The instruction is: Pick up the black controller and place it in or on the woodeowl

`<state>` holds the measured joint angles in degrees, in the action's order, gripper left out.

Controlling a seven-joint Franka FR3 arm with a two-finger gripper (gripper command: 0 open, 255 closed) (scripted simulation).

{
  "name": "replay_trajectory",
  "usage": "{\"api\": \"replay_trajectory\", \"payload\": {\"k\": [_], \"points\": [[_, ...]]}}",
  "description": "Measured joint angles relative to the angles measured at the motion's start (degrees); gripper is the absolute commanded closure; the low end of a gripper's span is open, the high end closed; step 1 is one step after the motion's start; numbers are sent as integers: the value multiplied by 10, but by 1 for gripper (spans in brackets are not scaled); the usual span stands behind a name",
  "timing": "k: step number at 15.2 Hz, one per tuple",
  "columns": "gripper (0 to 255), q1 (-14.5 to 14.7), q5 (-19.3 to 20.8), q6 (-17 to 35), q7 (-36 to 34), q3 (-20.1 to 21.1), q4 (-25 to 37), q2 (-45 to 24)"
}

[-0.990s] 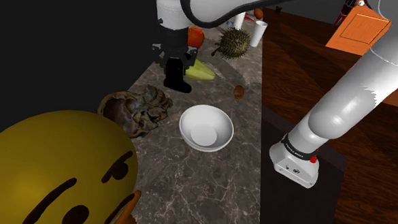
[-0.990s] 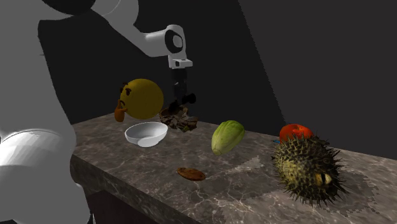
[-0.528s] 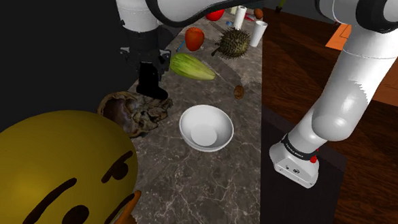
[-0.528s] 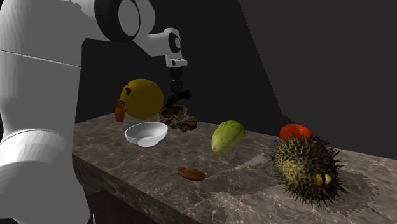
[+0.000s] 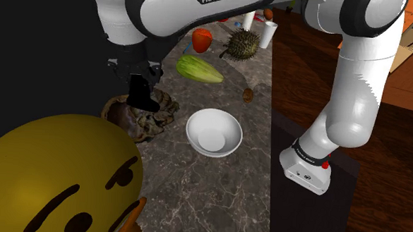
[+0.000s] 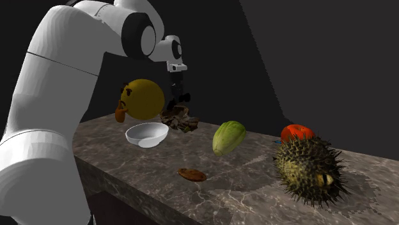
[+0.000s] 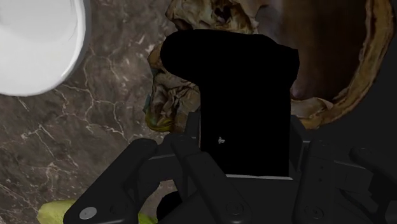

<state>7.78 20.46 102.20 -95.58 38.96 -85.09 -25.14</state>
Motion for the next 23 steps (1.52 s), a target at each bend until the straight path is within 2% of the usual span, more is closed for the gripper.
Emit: {"api": "replay_trajectory", "payload": {"k": [8,14,15,21,23], "points": [[255,-2,11,53,-13,-5,-45,-12],[255,-2,12,58,-14,-6,-49,-13],[0,-2,12,58,-14,-6,-49,-13],[0,-2,13,58,-14,-6,-49,-13],[0,-1,8,39,-10,-4,-33,-8]]}}
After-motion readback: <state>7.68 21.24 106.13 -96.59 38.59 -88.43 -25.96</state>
